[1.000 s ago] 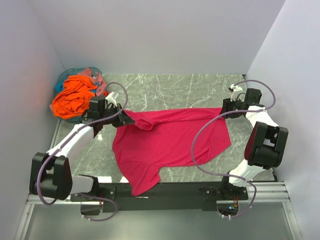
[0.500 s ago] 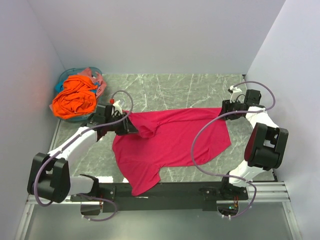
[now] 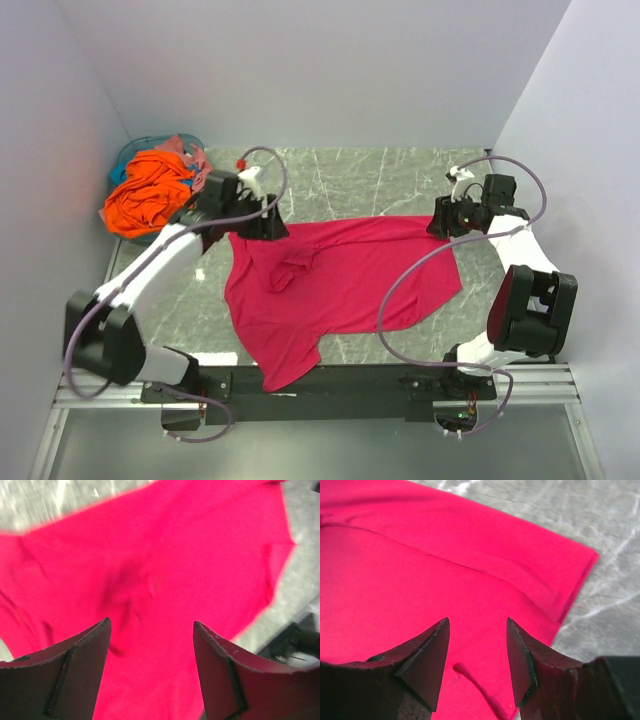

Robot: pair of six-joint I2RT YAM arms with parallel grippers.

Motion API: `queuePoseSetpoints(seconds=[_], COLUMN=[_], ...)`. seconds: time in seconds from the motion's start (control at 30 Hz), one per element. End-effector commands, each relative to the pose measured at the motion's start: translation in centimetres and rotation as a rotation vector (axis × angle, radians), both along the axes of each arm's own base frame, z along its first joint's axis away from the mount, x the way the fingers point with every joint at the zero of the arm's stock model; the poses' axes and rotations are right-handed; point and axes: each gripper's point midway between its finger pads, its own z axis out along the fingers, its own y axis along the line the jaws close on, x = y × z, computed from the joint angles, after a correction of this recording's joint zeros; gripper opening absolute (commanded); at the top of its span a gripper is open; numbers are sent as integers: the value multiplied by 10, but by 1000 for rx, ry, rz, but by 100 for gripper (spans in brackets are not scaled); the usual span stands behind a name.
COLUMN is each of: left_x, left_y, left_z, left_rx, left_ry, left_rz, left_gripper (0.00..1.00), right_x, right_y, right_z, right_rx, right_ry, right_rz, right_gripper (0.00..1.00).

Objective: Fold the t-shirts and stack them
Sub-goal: Fold the tshirt

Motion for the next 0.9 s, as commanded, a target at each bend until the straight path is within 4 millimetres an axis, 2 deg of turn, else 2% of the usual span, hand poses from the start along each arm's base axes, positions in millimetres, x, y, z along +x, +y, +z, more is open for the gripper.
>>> queuePoseSetpoints(seconds=[0.0,0.03,0.07,0.1,0.17,0.33,0.5,0.57,0.6,0.67,0.8,0.87], left_x=[10,10,19,18,24,20,14,15,12,15,12,15], left_y=[-6,-5,-4,-8,-7,-21,-48,-57,-63,-65,-72,-71], left_z=[-33,-48,-47,-58,-63,-91,-100,-97,-103,-105,-124,-125], left_rx=[167,220,263,303,369,431,444,445,456,483,562,592], left_ry=[32,67,49,72,59,101,98,86,95,94,130,122], left_rz=[-58,-72,-52,-64,-48,-106,-169,-180,-191,-182,-167,-145], left_gripper=[70,69,67,62,61,58,58,58,58,57,48,45], right_x=[-2,-2,-2,-3,-4,-4,-6,-5,-6,-6,-6,-6], right_y=[7,7,7,8,8,9,10,10,10,11,11,10], right_z=[21,20,20,19,16,11,9,9,8,8,8,7], right_rx=[-2,-2,-2,4,8,14,22,21,22,22,23,24], right_ry=[-54,-52,-51,-48,-41,-29,-22,-23,-22,-20,-23,-22], right_rz=[30,29,29,32,34,38,40,40,40,40,43,42], right_gripper=[56,56,56,56,56,56,56,56,56,56,56,57])
